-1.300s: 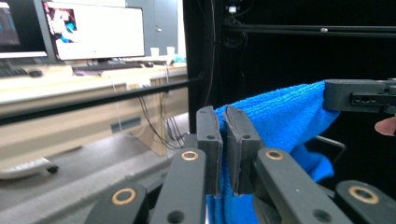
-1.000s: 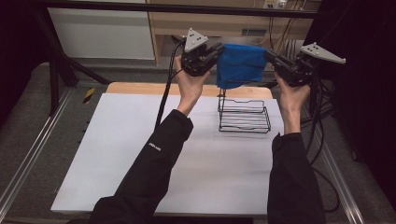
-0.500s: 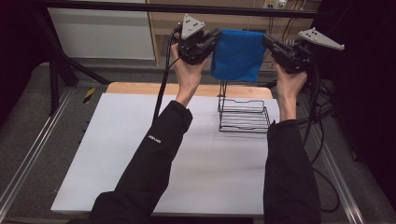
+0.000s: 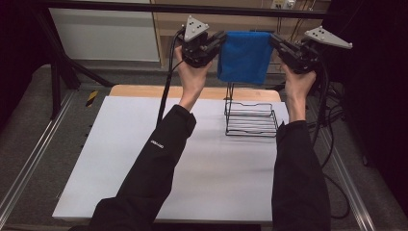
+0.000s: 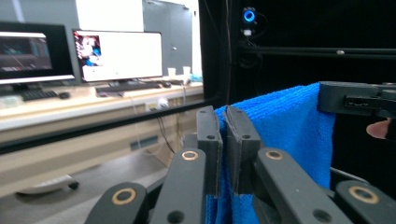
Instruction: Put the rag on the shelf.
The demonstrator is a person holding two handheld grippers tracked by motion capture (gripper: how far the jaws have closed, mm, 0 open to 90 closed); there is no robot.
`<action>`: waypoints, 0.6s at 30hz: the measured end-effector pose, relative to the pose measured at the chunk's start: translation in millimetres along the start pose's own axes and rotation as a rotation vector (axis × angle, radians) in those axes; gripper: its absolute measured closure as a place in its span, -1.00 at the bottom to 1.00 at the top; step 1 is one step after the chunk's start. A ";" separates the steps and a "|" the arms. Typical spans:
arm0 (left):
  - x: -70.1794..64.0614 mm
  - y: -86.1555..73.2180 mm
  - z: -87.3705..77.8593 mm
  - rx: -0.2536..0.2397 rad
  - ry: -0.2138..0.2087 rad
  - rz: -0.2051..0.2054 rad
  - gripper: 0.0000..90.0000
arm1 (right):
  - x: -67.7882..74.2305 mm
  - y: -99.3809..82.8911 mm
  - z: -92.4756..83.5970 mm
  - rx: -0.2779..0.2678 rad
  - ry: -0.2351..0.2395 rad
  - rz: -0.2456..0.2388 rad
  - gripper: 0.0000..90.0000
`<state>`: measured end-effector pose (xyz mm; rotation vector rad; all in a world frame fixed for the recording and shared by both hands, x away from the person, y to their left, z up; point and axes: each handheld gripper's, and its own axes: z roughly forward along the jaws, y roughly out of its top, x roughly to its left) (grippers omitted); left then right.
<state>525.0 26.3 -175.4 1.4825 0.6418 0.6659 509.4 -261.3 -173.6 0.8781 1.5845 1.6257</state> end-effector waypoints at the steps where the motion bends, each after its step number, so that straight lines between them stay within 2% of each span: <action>1: -2.0 -3.2 1.7 0.011 0.001 0.011 0.88 | -2.6 -3.8 -2.2 0.005 -0.001 0.004 0.91; 10: -31.4 -26.5 15.1 0.052 -0.076 0.019 0.88 | -19.8 -30.1 -36.0 0.035 -0.039 0.040 0.91; 14: -40.5 -32.0 17.0 0.069 -0.105 0.020 0.87 | -22.8 -35.8 -50.5 0.051 -0.049 0.051 0.91; 18: -45.7 -36.7 15.5 0.096 -0.119 0.027 0.87 | -22.9 -39.9 -60.3 0.094 -0.048 0.066 0.91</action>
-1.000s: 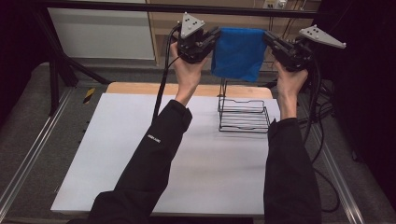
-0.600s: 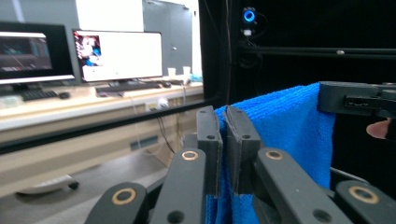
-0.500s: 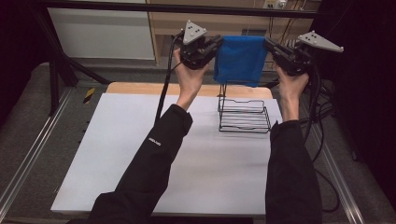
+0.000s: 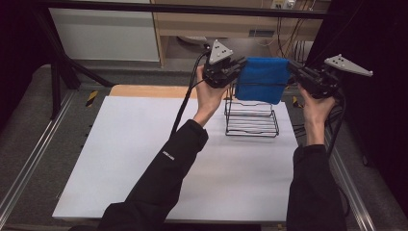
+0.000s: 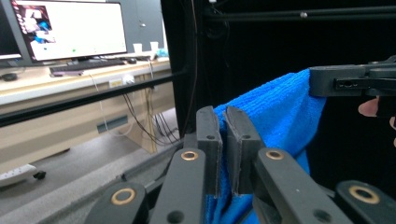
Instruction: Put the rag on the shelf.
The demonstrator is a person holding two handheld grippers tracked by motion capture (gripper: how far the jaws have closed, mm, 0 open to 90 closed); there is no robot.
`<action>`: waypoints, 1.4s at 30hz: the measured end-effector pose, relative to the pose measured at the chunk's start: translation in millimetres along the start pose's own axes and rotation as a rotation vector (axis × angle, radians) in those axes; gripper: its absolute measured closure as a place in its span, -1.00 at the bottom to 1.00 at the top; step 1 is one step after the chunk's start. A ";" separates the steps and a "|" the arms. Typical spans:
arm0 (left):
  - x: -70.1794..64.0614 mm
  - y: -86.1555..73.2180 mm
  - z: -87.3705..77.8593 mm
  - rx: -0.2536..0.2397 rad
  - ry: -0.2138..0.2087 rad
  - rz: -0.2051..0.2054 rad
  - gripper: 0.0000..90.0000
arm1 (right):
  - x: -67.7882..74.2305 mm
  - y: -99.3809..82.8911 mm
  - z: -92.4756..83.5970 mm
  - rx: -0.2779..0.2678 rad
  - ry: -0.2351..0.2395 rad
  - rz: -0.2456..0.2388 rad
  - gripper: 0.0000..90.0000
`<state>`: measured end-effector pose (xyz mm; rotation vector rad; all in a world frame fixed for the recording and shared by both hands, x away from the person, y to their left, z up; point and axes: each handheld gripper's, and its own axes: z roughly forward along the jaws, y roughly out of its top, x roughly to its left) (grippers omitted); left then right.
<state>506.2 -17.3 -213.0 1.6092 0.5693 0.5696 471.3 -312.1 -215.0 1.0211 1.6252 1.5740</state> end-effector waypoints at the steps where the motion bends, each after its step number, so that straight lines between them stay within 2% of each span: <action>1: -0.5 -1.4 -0.3 0.007 0.000 -0.001 0.87 | 0.3 -1.6 -1.3 0.010 -0.001 0.002 0.91; 4: -1.2 -5.5 -1.2 0.033 -0.010 -0.013 0.87 | 1.5 -5.7 -3.5 0.032 -0.001 0.008 0.91; 11: -2.8 -11.0 -10.7 0.048 -0.048 -0.023 0.87 | 5.9 -8.8 -10.0 0.067 0.018 -0.002 0.90; 21: -11.8 -11.2 -20.8 0.059 -0.097 -0.022 0.86 | 9.1 -9.7 -18.8 0.067 0.015 -0.015 0.90; 25: -13.5 -15.6 -23.3 0.091 -0.110 -0.024 0.86 | 10.4 -12.9 -21.9 0.083 0.024 -0.020 0.90; 29: -16.4 -24.6 -24.0 0.143 -0.112 -0.037 0.86 | 12.4 -20.6 -26.1 0.117 0.040 -0.018 0.89; 33: -18.6 -36.6 -21.9 0.197 -0.112 -0.068 0.84 | 13.1 -31.0 -28.2 0.162 0.050 -0.015 0.87; 37: -21.7 -46.4 -19.9 0.226 -0.120 -0.072 0.83 | 11.6 -40.3 -29.7 0.187 0.047 -0.001 0.84; 42: -24.4 -58.5 -15.3 0.257 -0.125 -0.074 0.79 | 8.1 -51.4 -30.5 0.212 0.042 -0.005 0.76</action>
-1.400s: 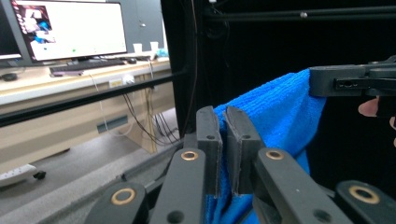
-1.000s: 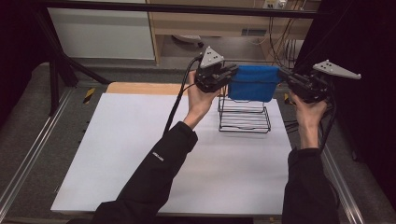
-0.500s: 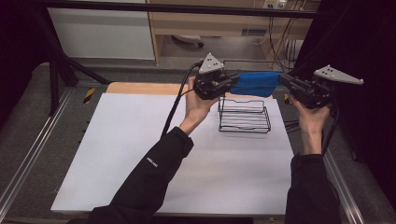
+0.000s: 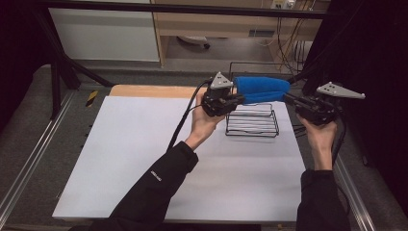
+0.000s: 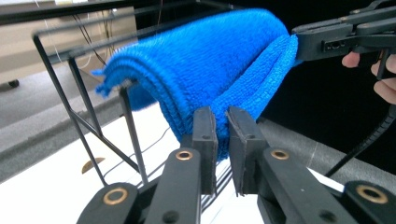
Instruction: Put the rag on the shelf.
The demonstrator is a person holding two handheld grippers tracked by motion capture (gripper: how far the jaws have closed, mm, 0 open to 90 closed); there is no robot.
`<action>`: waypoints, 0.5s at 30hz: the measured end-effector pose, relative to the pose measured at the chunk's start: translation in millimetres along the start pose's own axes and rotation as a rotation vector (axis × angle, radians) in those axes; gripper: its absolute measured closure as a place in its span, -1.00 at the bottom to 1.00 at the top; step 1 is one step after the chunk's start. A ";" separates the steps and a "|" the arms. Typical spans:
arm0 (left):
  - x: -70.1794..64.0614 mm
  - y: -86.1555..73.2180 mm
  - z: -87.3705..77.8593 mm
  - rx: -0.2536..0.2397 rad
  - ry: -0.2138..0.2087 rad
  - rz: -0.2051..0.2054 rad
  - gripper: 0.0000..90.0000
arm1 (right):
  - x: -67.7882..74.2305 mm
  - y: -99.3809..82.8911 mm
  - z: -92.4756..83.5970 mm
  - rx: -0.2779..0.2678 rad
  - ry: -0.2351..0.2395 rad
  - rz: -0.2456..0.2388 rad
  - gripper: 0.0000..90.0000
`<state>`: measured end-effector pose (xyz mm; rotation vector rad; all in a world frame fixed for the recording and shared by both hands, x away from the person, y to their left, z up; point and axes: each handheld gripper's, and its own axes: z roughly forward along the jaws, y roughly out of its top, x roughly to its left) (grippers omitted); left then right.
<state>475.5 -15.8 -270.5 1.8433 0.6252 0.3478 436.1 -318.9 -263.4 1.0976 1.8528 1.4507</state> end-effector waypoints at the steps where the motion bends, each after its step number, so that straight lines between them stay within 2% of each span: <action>1: 0.1 -1.6 1.7 0.005 0.001 0.000 0.78 | -0.8 -2.2 0.6 0.003 -0.006 0.002 0.74; 8: 1.6 -4.8 3.7 -0.006 0.005 -0.002 0.77 | -3.1 -10.6 -0.1 -0.019 0.003 0.015 0.66; 11: 1.9 -0.7 1.1 -0.021 0.011 -0.006 0.81 | -1.1 -8.9 -1.5 -0.032 0.008 0.003 0.77; 15: 3.9 9.1 -4.1 -0.048 0.040 0.001 0.82 | 2.0 -3.5 0.4 -0.044 0.006 -0.004 0.78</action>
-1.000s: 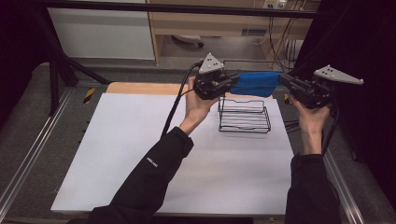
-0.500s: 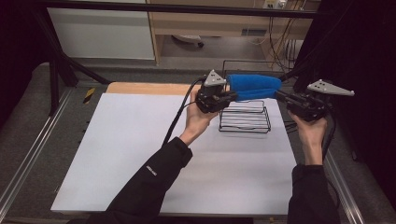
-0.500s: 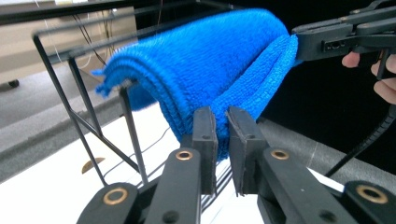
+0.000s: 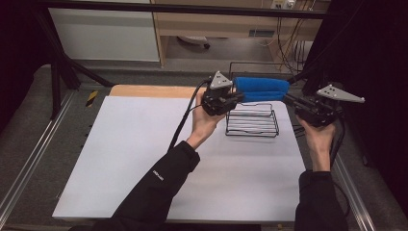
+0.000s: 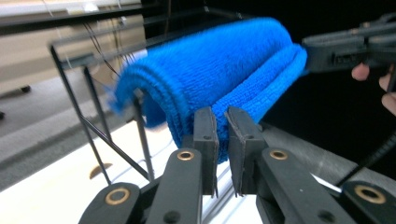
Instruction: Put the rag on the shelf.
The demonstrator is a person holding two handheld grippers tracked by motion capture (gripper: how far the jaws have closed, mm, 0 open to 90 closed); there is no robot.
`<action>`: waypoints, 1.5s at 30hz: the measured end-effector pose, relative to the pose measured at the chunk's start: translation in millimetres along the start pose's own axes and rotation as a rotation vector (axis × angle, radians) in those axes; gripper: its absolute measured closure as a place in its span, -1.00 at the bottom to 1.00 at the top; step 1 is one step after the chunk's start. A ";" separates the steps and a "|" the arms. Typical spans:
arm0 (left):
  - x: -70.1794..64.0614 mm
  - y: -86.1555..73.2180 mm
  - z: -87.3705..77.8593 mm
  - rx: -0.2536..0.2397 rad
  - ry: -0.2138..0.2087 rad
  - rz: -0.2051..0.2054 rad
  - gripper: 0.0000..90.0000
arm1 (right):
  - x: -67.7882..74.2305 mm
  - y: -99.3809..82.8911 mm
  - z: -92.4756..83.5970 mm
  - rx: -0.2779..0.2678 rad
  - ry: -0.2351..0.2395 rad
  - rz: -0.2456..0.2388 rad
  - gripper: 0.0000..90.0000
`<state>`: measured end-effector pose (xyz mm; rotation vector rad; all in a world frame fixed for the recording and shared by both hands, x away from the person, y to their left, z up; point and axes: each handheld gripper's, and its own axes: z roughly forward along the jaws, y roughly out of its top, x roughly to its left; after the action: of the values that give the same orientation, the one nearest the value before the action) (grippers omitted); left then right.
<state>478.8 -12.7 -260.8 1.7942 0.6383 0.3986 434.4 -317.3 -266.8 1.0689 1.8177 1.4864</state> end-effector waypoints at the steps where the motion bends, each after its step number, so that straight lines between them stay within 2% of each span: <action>1: 1.3 2.0 -0.1 0.000 0.002 0.000 0.82 | 0.8 1.3 1.0 0.000 0.002 -0.001 0.78; 5: 2.3 -1.0 1.0 0.035 -0.020 -0.007 0.78 | 1.9 0.9 7.5 0.027 -0.024 -0.010 0.72; 9: -0.9 -10.3 -2.3 0.046 -0.046 -0.001 0.53 | 1.5 -6.6 7.9 0.027 -0.009 0.009 0.63; 13: -2.4 -14.8 -6.6 0.058 -0.033 0.015 0.33 | 4.5 -9.7 5.1 0.022 -0.002 0.006 0.55; 17: -0.5 -17.9 -12.5 0.059 -0.015 0.018 0.22 | 6.7 -8.2 2.2 0.016 -0.002 0.006 0.46; 23: 7.3 -28.1 -25.2 0.094 -0.002 0.020 -0.04 | 18.0 -11.4 -4.0 0.007 0.006 0.008 -0.03; 27: 13.8 -42.7 -36.6 0.126 0.002 0.018 -0.23 | 29.5 -15.7 -5.1 0.031 0.003 0.001 -0.49; 31: 21.3 -61.1 -52.9 0.151 0.003 0.017 -0.37 | 42.9 -23.4 -5.8 0.040 0.016 -0.011 -0.72; 37: 36.3 -94.6 -82.4 0.185 0.026 -0.012 -0.57 | 56.7 -40.1 -3.4 0.077 0.044 0.006 -0.90; 41: 46.9 -117.5 -103.8 0.202 0.047 -0.027 -0.71 | 63.6 -52.3 -0.5 0.110 0.067 0.017 -0.93; 45: 57.6 -139.6 -126.4 0.212 0.069 -0.055 -0.75 | 70.3 -64.0 3.3 0.135 0.091 0.038 -0.95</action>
<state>422.3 149.6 -357.1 1.9648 0.8016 0.3679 385.0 -260.6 -325.1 1.1216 1.9958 1.4736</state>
